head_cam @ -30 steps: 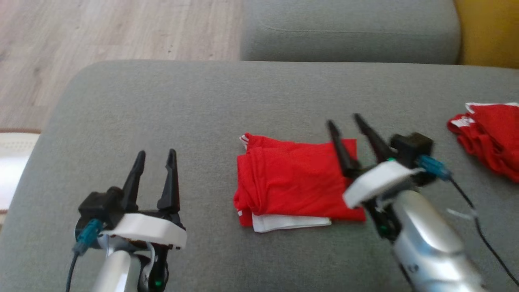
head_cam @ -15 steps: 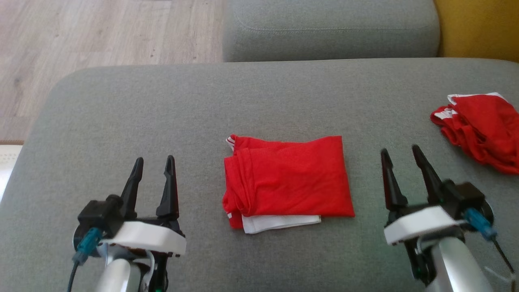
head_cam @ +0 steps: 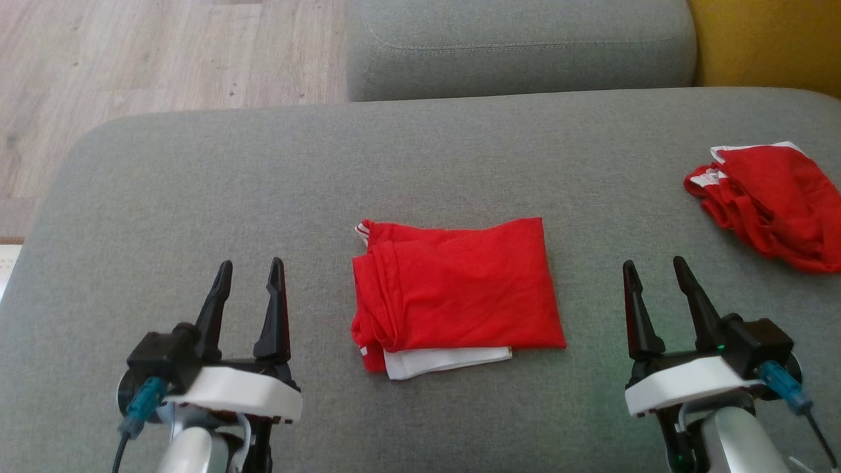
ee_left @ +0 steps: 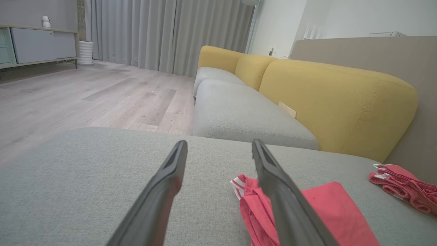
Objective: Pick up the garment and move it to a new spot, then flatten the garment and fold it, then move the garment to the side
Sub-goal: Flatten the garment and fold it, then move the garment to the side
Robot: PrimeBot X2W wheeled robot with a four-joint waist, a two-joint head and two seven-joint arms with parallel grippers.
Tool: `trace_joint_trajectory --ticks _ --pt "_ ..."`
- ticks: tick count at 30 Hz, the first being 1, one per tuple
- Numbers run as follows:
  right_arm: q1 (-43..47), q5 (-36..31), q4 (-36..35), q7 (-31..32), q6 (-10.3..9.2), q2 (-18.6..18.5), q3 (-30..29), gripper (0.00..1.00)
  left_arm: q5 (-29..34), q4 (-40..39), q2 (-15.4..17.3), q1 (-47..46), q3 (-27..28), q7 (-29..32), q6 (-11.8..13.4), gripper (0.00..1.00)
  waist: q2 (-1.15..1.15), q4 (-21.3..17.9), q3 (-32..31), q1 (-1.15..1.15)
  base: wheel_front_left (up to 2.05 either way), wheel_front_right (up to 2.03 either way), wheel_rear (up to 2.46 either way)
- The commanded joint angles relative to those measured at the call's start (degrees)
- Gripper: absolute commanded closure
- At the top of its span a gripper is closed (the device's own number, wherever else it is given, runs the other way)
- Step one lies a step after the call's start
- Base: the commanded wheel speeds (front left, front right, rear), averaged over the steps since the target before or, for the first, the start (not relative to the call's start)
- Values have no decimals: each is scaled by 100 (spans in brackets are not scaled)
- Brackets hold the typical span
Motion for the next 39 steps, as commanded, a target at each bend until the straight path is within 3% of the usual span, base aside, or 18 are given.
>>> trace_joint_trajectory --ticks 1,22,32,39 --pt "-173 35 -221 -61 -5 -4 141 0 59 -222 15 -193 167 -70 29 0 0 7 1 0 0 0 0" --pt "-199 62 -122 -61 -5 -3 125 0 40 -168 15 -213 141 -70 -2 0 0 32 -2 0 0 0 0" --pt "-456 20 643 292 -5 -3 452 0 36 -151 15 -297 8 -70 -20 0 0 158 227 0 0 0 0" --pt "-983 586 1437 672 -5 -3 749 0 25 -99 15 -438 -111 -70 -46 0 0 363 502 0 0 0 0"
